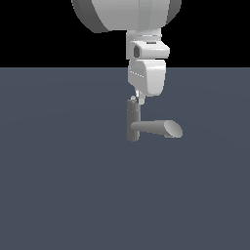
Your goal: Turn on the faucet by rotating a designated handle.
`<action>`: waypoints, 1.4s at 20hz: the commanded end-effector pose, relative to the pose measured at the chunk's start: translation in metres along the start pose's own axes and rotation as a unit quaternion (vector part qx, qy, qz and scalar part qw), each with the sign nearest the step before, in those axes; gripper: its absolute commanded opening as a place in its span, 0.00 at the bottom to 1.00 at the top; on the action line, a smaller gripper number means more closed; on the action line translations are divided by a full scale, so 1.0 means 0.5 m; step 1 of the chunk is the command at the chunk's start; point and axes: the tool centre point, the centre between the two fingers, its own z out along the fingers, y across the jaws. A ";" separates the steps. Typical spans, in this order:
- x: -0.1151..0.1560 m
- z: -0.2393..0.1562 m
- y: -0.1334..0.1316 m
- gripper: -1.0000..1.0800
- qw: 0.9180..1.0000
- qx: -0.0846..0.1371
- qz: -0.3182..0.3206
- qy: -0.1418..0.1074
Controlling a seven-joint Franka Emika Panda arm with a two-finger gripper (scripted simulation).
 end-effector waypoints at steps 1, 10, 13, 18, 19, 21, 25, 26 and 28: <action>-0.055 0.010 -0.019 0.00 1.000 -0.004 -0.016 -0.004; -0.151 0.025 -0.064 0.00 1.000 -0.013 -0.027 -0.008; -0.064 0.000 -0.062 0.00 1.000 -0.003 0.006 0.001; -0.086 0.007 -0.094 0.00 1.000 -0.005 -0.001 -0.001; -0.091 0.008 -0.101 0.00 1.000 -0.005 -0.003 -0.002; -0.100 0.010 -0.113 0.00 1.000 -0.006 -0.006 -0.002; -0.117 0.015 -0.138 0.00 1.000 -0.008 -0.011 -0.004; -0.122 0.016 -0.144 0.00 1.000 -0.009 -0.012 -0.004; -0.130 0.019 -0.156 0.00 1.000 -0.009 -0.015 -0.005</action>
